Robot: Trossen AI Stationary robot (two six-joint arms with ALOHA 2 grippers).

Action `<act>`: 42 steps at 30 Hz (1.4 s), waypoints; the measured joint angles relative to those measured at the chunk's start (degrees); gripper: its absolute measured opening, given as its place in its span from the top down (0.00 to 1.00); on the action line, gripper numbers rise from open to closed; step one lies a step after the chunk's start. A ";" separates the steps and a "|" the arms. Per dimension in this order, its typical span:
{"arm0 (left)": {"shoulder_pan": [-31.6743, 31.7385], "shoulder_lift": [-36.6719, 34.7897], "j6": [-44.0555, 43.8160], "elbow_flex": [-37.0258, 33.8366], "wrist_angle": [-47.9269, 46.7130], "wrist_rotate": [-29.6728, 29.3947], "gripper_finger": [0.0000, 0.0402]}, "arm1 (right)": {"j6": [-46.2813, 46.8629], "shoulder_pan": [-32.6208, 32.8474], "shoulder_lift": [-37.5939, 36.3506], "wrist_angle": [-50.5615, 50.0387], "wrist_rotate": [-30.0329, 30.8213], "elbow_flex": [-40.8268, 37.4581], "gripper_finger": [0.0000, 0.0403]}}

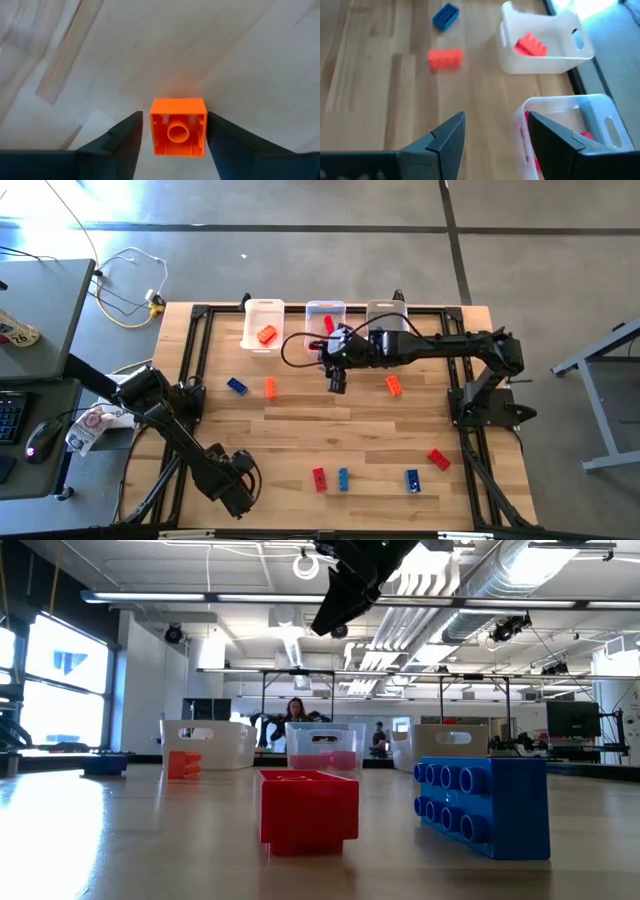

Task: Sort & place blocks by color
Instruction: Put the orange game piece into the white bin

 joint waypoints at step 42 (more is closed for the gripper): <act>25.95 -18.95 33.88 0.00 -10.92 -28.93 0.76 | 23.70 23.77 0.00 -14.89 -7.27 -1.03 0.50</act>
